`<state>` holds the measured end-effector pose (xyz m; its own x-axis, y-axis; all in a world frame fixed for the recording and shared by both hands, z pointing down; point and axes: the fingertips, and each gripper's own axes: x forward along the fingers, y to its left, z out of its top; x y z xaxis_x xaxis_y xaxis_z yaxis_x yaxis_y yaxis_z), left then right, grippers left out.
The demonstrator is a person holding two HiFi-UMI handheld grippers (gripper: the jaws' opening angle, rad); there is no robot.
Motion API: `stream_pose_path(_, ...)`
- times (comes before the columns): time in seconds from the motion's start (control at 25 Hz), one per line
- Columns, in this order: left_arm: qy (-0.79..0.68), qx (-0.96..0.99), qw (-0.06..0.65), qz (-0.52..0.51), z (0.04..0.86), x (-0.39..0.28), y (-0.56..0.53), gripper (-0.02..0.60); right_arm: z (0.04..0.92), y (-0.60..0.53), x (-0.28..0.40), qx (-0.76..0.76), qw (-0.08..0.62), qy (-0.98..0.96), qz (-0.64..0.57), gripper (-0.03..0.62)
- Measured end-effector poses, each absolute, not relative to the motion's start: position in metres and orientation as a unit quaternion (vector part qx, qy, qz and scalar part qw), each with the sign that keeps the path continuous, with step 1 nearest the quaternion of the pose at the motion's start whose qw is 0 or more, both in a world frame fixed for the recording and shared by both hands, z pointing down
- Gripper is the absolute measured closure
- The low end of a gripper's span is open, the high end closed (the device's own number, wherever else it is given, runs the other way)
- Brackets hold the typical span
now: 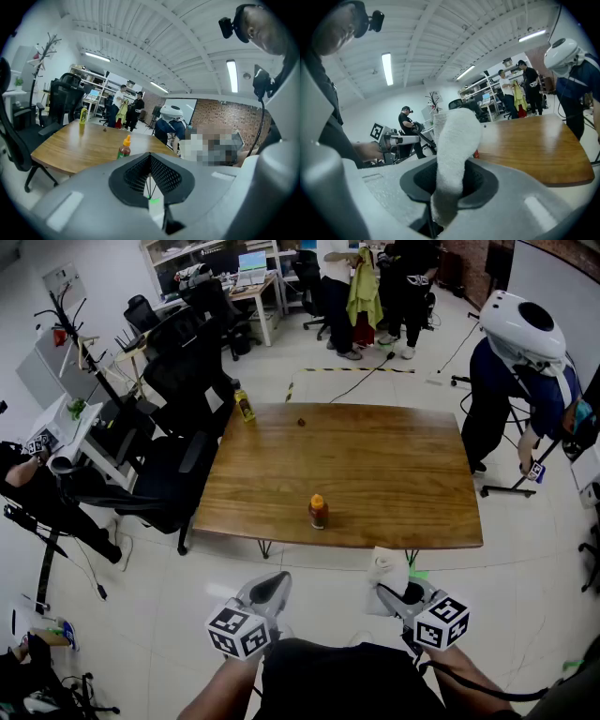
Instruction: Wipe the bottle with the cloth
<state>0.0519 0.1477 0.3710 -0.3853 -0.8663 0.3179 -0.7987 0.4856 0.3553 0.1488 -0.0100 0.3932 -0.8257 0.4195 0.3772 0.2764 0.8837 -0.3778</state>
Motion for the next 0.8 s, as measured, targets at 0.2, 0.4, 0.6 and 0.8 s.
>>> stream_pose_path(0.2,-0.839,0.494,0.218,-0.065,0.367,0.06,0.131,0.565,0.4,-0.033,0.154,-0.197,0.232,-0.94,0.157,0.517)
stream_pose_path(0.4,-0.843,0.499,0.199,-0.032,0.365,0.053,0.125,0.565,0.411,-0.04,0.148,-0.196,0.233,-0.937,0.169,0.517)
stream_pose_path(0.6,-0.827,0.536,0.167,0.007,0.366,0.018,0.11,0.55,0.417,-0.042,0.128,-0.176,0.229,-0.94,0.18,0.517)
stream_pose_path(0.8,-0.771,0.62,0.137,0.054,0.368,-0.042,0.077,0.503,0.424,-0.047,0.091,-0.115,0.228,-0.948,0.188,0.517)
